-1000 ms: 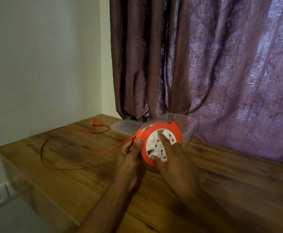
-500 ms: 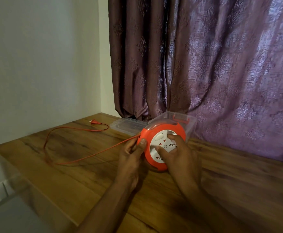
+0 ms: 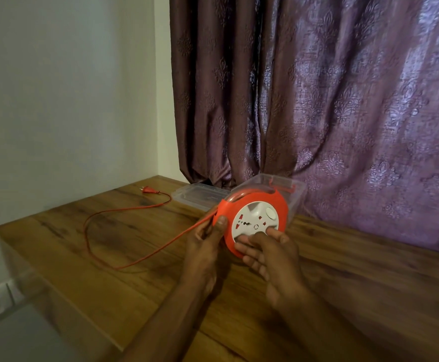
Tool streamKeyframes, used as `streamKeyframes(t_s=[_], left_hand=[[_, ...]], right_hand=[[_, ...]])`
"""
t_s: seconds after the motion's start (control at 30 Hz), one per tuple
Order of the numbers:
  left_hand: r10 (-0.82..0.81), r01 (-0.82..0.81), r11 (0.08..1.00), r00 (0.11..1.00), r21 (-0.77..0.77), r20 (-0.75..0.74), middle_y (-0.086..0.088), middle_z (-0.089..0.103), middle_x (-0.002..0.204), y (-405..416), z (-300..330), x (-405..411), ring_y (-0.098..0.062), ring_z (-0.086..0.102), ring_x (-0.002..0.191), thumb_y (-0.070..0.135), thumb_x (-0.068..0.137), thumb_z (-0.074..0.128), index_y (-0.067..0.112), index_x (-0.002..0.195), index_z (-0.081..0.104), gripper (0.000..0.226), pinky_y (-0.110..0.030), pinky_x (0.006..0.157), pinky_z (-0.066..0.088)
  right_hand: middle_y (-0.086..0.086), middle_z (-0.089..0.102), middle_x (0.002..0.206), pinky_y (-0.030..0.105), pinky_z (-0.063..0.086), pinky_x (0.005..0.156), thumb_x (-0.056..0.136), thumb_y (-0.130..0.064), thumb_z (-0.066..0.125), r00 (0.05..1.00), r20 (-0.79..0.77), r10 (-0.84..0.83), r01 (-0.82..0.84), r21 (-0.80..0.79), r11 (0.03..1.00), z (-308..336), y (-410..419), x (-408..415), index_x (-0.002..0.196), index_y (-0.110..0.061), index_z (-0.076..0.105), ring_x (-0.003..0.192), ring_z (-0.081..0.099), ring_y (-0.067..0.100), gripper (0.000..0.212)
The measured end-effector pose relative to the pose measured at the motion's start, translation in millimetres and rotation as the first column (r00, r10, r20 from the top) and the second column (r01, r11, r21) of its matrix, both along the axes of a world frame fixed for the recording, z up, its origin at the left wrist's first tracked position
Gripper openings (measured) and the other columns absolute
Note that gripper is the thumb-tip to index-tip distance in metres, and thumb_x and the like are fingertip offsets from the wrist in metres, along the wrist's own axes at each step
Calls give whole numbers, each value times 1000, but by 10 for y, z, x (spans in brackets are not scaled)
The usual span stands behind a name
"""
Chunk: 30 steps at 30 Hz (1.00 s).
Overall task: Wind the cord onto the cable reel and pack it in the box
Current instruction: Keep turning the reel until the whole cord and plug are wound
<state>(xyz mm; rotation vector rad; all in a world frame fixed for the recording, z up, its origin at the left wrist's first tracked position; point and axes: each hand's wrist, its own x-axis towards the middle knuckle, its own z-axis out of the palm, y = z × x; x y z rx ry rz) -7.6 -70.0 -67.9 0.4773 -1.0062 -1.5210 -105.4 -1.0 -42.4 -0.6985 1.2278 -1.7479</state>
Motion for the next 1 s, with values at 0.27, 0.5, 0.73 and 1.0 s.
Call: streamKeyframes(t_s=[0.27, 0.5, 0.73, 1.0], left_hand=[[-4, 3, 1000, 1000, 13, 13, -20, 76, 112, -37, -24, 22, -37, 72, 107, 31, 81, 70, 3, 119, 68, 47, -52, 92, 58], [-12, 13, 1000, 1000, 19, -23, -16, 78, 105, -12, -18, 12, -30, 76, 95, 26, 80, 69, 4, 113, 71, 39, -35, 71, 64], [29, -28, 999, 999, 20, -32, -14, 79, 105, -44, -17, 39, -29, 76, 95, 25, 79, 70, 10, 109, 73, 34, -39, 74, 64], [-22, 22, 1000, 999, -8, -26, -16, 77, 109, -20, -19, 29, -30, 75, 100, 24, 81, 70, 6, 118, 70, 41, -38, 76, 64]], right_hand=[[14, 76, 90, 25, 55, 53, 90, -3, 57, 995, 73, 63, -59, -53, 997, -32, -8, -16, 135, -17, 34, 83, 74, 25, 52], [6, 76, 90, 25, 51, 50, 93, -21, 57, 985, -141, 97, -91, 47, 995, -34, -41, -121, 125, -10, 45, 71, 73, 23, 36], [-7, 59, 114, 38, 53, 76, 86, -43, 62, 293, -919, -265, 210, -209, 955, -156, -22, -211, 133, -42, 33, 96, 61, 15, 55], [-4, 60, 121, 39, 54, 69, 86, -66, 43, -53, -968, -245, 245, -251, 937, -190, -67, -311, 139, -50, 18, 96, 65, 23, 61]])
